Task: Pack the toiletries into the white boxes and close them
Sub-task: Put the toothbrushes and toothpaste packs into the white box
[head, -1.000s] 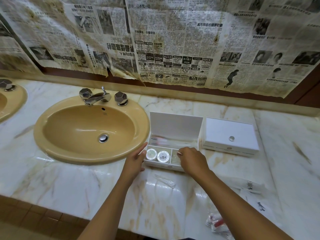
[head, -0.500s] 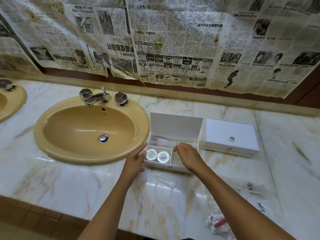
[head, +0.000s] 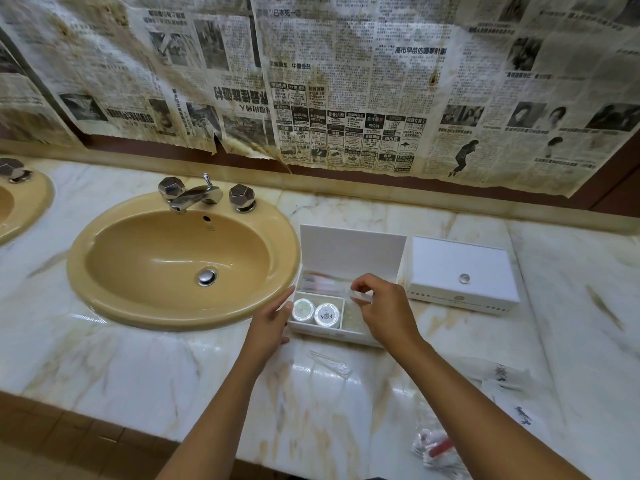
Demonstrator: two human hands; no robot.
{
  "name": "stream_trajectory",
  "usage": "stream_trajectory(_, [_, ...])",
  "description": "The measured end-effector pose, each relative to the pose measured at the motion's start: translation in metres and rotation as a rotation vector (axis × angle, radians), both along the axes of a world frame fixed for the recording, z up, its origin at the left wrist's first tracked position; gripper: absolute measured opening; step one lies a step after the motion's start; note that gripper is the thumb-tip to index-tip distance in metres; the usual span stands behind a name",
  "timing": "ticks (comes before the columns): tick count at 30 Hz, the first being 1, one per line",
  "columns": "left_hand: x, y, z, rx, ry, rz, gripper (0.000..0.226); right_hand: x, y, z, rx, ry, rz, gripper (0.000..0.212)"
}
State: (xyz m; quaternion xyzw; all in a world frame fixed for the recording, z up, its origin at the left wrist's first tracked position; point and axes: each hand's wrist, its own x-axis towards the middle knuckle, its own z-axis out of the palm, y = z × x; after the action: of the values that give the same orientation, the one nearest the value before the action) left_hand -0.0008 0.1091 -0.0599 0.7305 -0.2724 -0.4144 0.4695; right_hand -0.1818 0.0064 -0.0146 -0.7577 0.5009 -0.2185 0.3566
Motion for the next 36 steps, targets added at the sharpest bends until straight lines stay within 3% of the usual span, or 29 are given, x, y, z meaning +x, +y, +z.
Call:
stream_trajectory(6, [0.001,-0.001,-0.001,0.005,-0.025,0.008,0.029,0.001,0.002,-0.008,-0.125,0.143,0.116,0.032])
stream_trajectory(9, [0.001,0.0,-0.001,-0.004,-0.029,0.005,0.029,0.001,0.002,-0.015,-0.027,0.294,0.185,0.027])
stream_trajectory(12, [0.0,0.0,-0.001,-0.018,-0.036,-0.004,0.029,0.0,0.004,-0.018,0.095,0.412,0.237,0.036])
stream_trajectory(24, [-0.001,0.0,0.0,-0.052,-0.063,-0.018,0.033,-0.001,0.007,-0.013,0.041,0.383,0.205,0.036])
stream_trajectory(29, [-0.001,0.0,-0.001,-0.05,-0.045,-0.013,0.03,0.0,0.006,-0.006,-0.011,0.229,0.112,0.015])
stream_trajectory(32, [-0.001,0.0,-0.002,-0.049,-0.049,-0.008,0.031,0.001,0.007,-0.001,0.08,0.279,0.147,0.042])
stream_trajectory(36, [0.0,0.0,-0.003,-0.039,-0.052,-0.005,0.031,0.001,0.01,0.001,0.091,0.312,0.166,0.039])
